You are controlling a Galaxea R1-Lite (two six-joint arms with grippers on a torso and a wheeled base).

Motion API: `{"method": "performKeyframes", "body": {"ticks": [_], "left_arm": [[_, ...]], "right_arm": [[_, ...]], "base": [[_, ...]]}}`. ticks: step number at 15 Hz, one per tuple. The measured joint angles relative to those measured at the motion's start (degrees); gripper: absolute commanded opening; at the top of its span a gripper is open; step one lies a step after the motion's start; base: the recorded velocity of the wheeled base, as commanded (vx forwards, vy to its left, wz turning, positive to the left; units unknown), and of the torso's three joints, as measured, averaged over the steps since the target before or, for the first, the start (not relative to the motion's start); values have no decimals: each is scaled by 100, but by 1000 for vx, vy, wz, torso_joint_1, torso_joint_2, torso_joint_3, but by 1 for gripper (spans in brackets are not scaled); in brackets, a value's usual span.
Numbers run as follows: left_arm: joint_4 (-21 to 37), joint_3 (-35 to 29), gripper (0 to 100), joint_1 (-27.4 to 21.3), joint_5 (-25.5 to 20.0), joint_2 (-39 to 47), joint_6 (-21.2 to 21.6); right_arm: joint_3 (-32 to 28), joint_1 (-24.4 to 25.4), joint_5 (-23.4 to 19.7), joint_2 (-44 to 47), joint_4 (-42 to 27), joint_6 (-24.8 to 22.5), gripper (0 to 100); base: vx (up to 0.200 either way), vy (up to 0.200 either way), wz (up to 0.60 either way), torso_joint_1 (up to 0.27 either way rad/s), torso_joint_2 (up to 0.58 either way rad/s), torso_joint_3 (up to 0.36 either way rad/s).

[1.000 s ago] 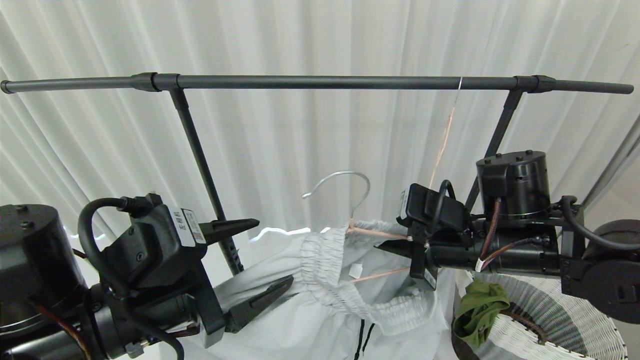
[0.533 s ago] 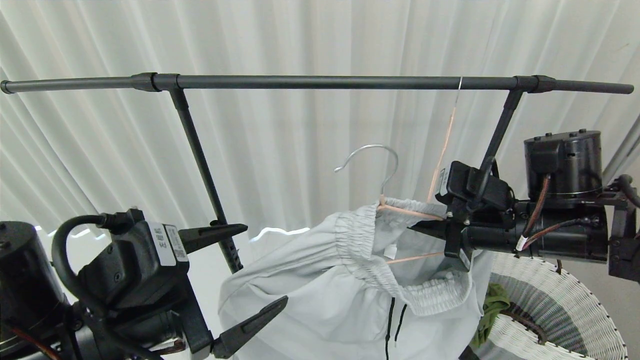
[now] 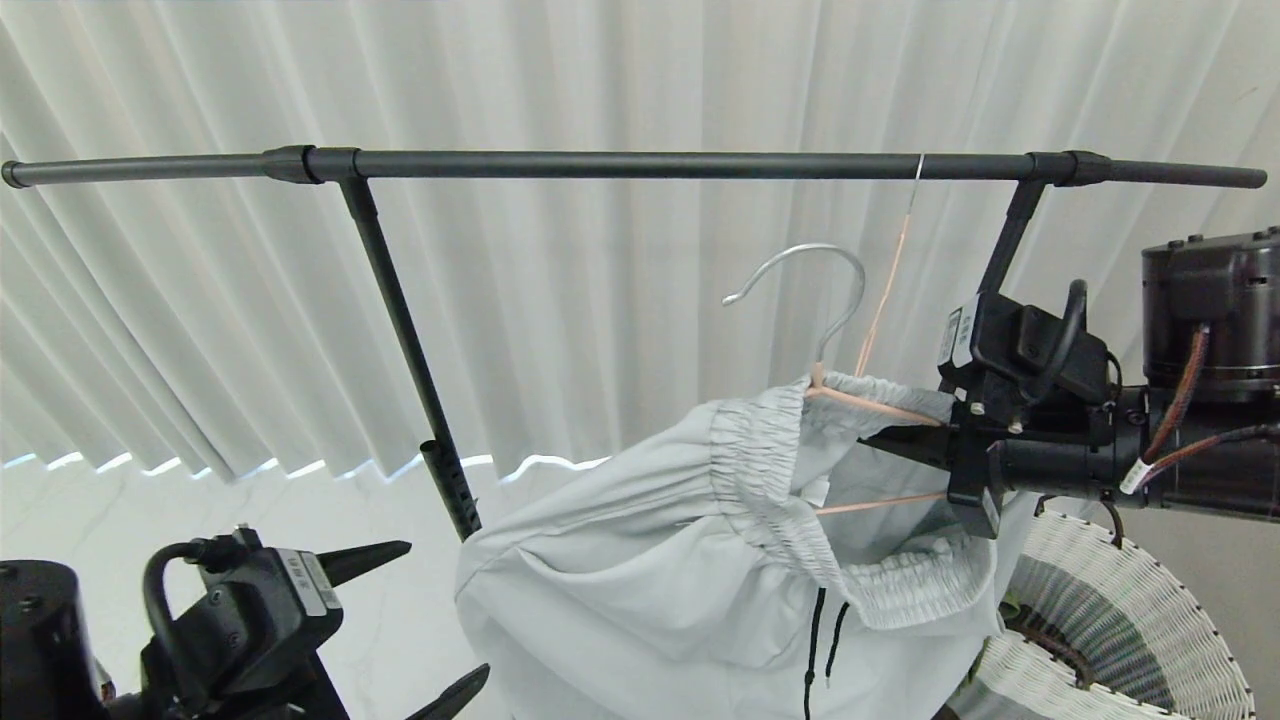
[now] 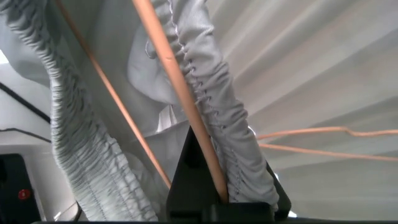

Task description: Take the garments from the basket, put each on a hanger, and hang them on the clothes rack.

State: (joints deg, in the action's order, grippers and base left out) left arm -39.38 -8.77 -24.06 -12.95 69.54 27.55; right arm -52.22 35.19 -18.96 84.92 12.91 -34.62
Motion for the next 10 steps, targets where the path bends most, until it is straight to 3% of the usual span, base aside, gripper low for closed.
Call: {"method": "performKeyframes", "body": {"ticks": [3,4,8,10], "left_arm": [[-4,-121,100,45,4,378,-43],[-11,-162,0,74,4,463,-43],[-9,-190,0,325,4,601,-40],[-9,-154,0,712,91,610,-35]], "right_arm": [[0,140,2,-102,-2,2,0],[2,171,7,-132,-7,2,0],[82,188,95,-226,-13,11,0],[140,162,438,-301,-243,17,0]], "base": [[0,0,0,0,0,0],[0,0,0,0,0,0],[0,0,0,0,0,0],[0,0,0,0,0,0]]}}
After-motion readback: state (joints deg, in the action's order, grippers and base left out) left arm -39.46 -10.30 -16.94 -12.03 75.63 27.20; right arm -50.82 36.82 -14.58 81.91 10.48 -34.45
